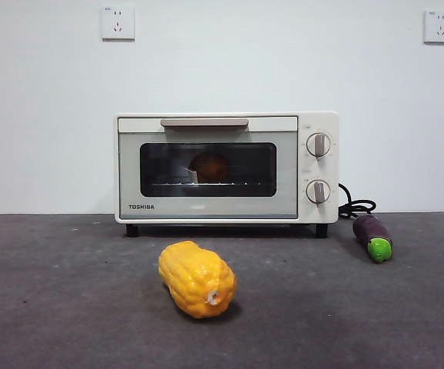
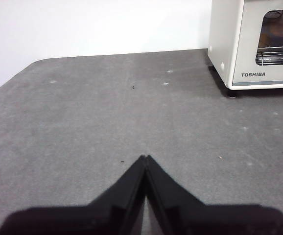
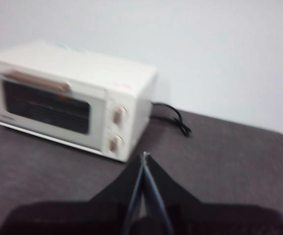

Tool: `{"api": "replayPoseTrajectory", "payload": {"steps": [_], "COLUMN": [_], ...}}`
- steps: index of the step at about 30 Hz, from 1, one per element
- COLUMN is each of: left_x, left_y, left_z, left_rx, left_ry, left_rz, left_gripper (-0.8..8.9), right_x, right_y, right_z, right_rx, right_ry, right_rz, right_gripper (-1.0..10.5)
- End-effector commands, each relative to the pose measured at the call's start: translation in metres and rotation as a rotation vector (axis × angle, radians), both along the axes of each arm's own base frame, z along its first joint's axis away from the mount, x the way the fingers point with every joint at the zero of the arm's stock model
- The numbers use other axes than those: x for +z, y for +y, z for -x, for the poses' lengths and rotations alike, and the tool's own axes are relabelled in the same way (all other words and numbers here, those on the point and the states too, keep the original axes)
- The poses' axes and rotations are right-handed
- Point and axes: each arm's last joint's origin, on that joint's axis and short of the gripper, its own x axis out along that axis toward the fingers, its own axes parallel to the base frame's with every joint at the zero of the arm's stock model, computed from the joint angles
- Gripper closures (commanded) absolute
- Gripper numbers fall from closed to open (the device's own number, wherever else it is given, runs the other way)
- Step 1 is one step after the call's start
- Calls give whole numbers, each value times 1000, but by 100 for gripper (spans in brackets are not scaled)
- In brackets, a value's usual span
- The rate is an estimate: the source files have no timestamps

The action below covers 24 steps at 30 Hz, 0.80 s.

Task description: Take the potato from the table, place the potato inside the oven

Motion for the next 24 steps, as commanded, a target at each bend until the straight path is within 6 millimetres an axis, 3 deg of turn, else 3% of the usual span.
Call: {"api": "replayPoseTrajectory", "payload": {"steps": [1, 10, 24], "left_x": [-3, -3, -3], "left_y": [0, 0, 0], "left_z": [-1, -1, -1], "left_rx": [0, 0, 0], "left_ry": [7, 6, 6], "left_rz": [7, 7, 7], "left_gripper": [818, 818, 818], "right_x": [-36, -102, -146], "right_y": [-6, -19, -20], "right_z": [-7, -12, -8], "right_rx": [-63, -209, -223], "right_ry": [-37, -23, -33], "right_rz": [-35, -97, -102], "right_gripper": [945, 945, 945]}}
